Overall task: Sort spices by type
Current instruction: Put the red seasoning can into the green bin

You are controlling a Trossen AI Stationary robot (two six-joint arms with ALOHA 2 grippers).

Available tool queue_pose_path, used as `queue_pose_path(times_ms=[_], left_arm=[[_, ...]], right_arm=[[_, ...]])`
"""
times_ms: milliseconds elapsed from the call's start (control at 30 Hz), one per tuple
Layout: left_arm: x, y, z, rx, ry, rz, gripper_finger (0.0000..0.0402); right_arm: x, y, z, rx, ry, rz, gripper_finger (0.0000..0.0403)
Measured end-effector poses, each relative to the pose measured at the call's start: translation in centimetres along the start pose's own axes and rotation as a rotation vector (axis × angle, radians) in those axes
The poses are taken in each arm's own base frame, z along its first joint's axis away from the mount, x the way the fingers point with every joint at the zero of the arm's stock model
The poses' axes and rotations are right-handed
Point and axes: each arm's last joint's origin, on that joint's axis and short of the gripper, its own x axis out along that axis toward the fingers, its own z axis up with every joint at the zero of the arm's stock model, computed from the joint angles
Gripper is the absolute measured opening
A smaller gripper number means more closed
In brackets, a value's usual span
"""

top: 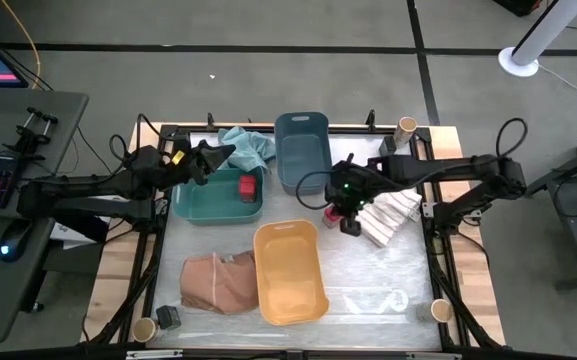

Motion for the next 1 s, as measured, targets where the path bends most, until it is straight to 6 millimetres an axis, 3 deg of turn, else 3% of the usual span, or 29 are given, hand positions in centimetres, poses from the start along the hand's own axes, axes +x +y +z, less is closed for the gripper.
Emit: queue_pose_path(times_ms=[100,200,600,800,1000], left_arm=[[0.0,0.0,0.0,0.001,0.000,0.000,0.0000],[0.0,0.0,0.0,0.001,0.000,0.000,0.0000],[0.0,0.0,0.0,0.000,0.007,-0.008,0.0000],[0.0,-0.1,-0.1,0.001,0.032,-0.039,0.0000],[-0.1,-0.2,0.0,0.003,0.028,-0.043,0.0000]], right_arm=[[-1.4,0.3,0.8,-0.081,-0.013,-0.006,0.0016],[-1.3,0.1,1.1,-0.181,0.016,-0.001,0.0050],[6.2,-0.8,0.9,-0.426,0.350,-0.198,0.0275],[6.8,-0.6,-0.3,-0.455,0.492,-0.119,0.0298],[7.0,-0.9,0.3,-0.481,0.450,-0.213,0.0298]])
